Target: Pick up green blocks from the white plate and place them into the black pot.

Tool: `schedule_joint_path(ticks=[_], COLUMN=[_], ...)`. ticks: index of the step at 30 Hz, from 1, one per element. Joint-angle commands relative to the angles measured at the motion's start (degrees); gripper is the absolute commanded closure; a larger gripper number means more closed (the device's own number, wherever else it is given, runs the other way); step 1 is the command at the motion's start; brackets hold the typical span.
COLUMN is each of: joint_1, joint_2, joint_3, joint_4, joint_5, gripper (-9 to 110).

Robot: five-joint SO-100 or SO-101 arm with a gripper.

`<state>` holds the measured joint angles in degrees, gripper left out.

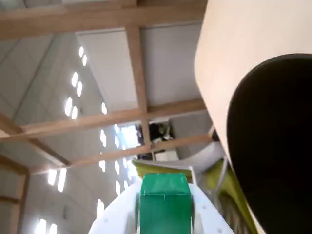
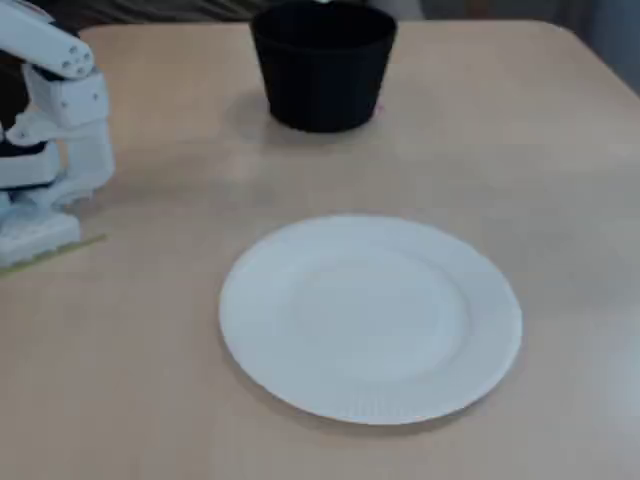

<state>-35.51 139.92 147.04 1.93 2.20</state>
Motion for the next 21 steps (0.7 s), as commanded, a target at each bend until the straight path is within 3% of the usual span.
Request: schedule_joint_path(ticks=[1, 9, 16, 21], joint_1=[-0.79, -0.62, -0.88, -0.7], joint_2=[-2.11, -4.48, -4.04, -4.66], joint_3=[0.18, -0.62, -2.55, -6.06], joint_4=[-2.55, -1.76, 5.1, 10.9], joint_5=[-2.2, -4.04, -8.53, -11.43], gripper=[104, 104, 65, 52])
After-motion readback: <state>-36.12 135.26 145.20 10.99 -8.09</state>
